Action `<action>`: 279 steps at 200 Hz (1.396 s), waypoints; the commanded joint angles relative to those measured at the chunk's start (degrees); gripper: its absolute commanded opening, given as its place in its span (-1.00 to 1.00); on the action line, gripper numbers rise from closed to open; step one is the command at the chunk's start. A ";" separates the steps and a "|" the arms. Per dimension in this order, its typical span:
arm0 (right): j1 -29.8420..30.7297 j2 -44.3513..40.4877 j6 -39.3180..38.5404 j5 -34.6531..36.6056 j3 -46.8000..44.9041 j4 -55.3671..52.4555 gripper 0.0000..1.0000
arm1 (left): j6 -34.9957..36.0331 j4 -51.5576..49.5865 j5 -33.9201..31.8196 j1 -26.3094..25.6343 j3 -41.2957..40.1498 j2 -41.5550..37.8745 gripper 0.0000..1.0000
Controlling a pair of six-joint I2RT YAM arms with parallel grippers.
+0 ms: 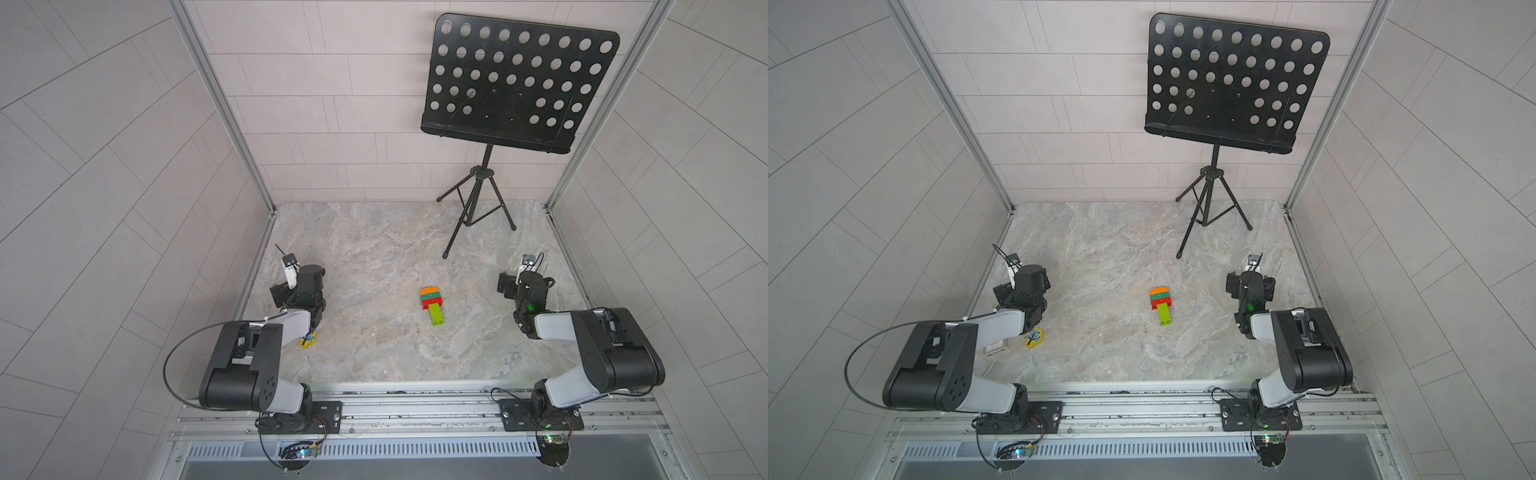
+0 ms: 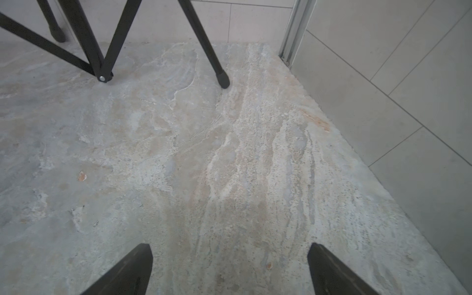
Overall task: Assemble an ice cream with lego
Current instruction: Reset both arms
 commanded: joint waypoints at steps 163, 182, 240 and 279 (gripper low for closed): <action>-1.65 0.12 -2.35 -9.02 1.78 1.64 0.99 | 10.56 9.30 25.67 2.22 0.82 4.98 1.00; -1.65 0.12 -2.35 -8.93 1.73 1.67 0.99 | 10.56 9.25 25.41 2.21 0.82 5.06 1.00; -1.66 0.12 -2.39 -8.98 1.77 1.68 0.99 | 10.43 9.13 25.28 2.20 0.92 5.00 1.00; -1.65 0.12 -2.35 -8.97 1.81 1.65 0.99 | 10.55 9.10 25.09 1.99 1.00 5.02 1.00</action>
